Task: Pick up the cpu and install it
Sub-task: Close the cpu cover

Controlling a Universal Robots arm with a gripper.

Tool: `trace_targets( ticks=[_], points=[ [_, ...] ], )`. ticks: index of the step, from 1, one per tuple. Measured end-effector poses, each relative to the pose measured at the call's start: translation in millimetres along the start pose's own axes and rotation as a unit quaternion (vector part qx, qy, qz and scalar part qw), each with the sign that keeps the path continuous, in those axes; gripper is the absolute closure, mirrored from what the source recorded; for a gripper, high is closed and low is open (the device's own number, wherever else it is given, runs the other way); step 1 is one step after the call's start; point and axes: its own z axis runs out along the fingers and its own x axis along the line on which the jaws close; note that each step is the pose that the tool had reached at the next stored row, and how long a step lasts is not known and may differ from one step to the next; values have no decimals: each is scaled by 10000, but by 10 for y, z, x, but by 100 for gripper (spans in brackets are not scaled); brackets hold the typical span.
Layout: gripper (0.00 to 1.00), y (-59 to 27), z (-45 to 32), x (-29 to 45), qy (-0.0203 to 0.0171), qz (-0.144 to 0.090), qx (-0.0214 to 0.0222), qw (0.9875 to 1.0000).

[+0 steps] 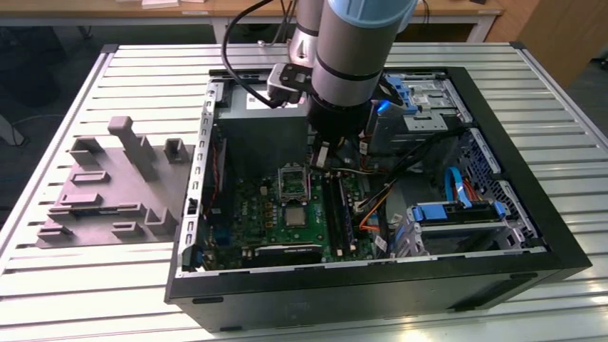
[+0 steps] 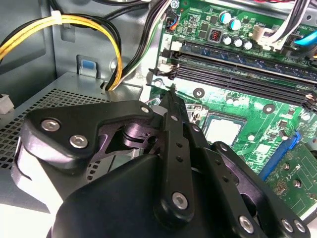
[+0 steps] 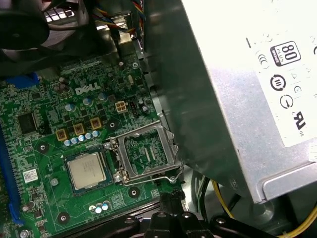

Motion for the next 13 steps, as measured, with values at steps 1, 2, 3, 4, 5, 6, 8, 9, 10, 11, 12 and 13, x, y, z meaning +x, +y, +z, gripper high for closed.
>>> trace_targets(
  ticks=[1,2,3,4,5,6,8,9,10,11,12,13],
  points=[
    [89,0,0,0,0,0,0,10000],
    [89,0,0,0,0,0,0,10000],
    [89,0,0,0,0,1,0,10000],
    [89,0,0,0,0,1,0,10000],
    [89,1,0,0,0,1,0,10000],
    [89,1,0,0,-1,6,3,10000],
    [89,2,5,1,-13,58,14,10000],
    [89,2,8,2,-24,99,22,9999],
    [89,5,12,3,-36,121,26,9999],
    [89,16,15,8,-60,120,26,9999],
    [89,25,19,11,-101,116,21,9999],
    [89,37,21,15,-160,112,6,9998]
  ],
)
